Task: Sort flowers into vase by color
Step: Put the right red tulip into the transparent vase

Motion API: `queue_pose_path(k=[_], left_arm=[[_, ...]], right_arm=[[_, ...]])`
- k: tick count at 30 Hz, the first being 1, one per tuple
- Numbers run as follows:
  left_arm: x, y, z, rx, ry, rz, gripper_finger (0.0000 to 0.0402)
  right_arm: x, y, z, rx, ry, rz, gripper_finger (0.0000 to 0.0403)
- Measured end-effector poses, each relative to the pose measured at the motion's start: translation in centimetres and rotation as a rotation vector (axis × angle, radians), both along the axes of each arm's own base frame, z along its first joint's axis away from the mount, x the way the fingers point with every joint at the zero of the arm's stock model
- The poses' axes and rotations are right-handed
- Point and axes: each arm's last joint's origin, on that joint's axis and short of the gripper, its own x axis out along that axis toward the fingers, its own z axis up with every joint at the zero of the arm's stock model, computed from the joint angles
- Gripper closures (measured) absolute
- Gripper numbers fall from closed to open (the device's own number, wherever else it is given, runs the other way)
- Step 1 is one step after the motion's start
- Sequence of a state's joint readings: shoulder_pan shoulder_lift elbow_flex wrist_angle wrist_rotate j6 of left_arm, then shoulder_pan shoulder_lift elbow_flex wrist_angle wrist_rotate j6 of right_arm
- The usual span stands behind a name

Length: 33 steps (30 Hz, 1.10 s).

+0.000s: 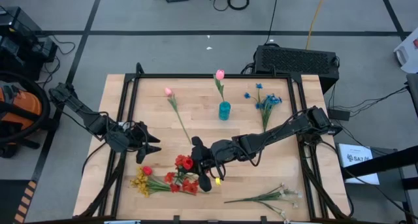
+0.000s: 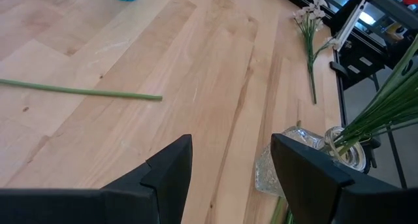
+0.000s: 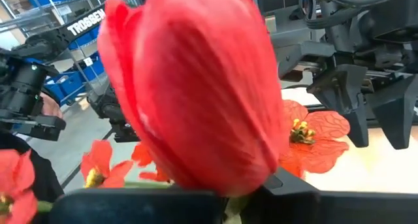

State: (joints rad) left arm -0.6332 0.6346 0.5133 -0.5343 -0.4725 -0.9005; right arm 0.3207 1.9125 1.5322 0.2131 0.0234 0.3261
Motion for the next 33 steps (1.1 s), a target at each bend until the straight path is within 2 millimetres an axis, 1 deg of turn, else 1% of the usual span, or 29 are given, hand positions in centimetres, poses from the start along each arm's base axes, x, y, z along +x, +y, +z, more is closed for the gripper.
queue_pose_path(k=[6,13,15,19,23,26,29,33], left_arm=[[0.0,0.0,0.0,0.000,0.000,0.000,0.0188],[0.0,0.0,0.0,-0.001,-0.001,0.000,0.0188],[0.0,0.0,0.0,-0.001,0.000,0.000,0.0188],[0.0,0.0,0.0,-0.003,0.000,0.001,0.0188],[0.0,0.0,0.0,-0.004,0.000,-0.001,0.0188],[0.0,0.0,0.0,-0.008,0.003,-0.006,0.0188],[0.0,0.0,0.0,-0.007,0.003,-0.006,0.0188],[0.0,0.0,0.0,-0.006,0.003,-0.007,0.0188]], right_arm=[[0.0,0.0,0.0,0.018,0.006,-0.001,0.0368],[0.0,-0.3,-0.1,0.076,0.040,-0.017,0.0316],[-0.1,-0.3,0.2,0.076,0.040,-0.018,0.0300],[-0.9,-0.6,1.3,0.089,0.046,-0.020,0.0271],[-2.0,-0.9,2.5,0.088,0.073,-0.023,0.0250],[-2.4,-1.0,3.3,0.094,0.053,-0.022,0.0238],[-2.4,-1.1,3.4,0.096,0.051,-0.022,0.0228],[-2.4,-1.2,2.9,0.098,0.109,-0.003,0.0218]])
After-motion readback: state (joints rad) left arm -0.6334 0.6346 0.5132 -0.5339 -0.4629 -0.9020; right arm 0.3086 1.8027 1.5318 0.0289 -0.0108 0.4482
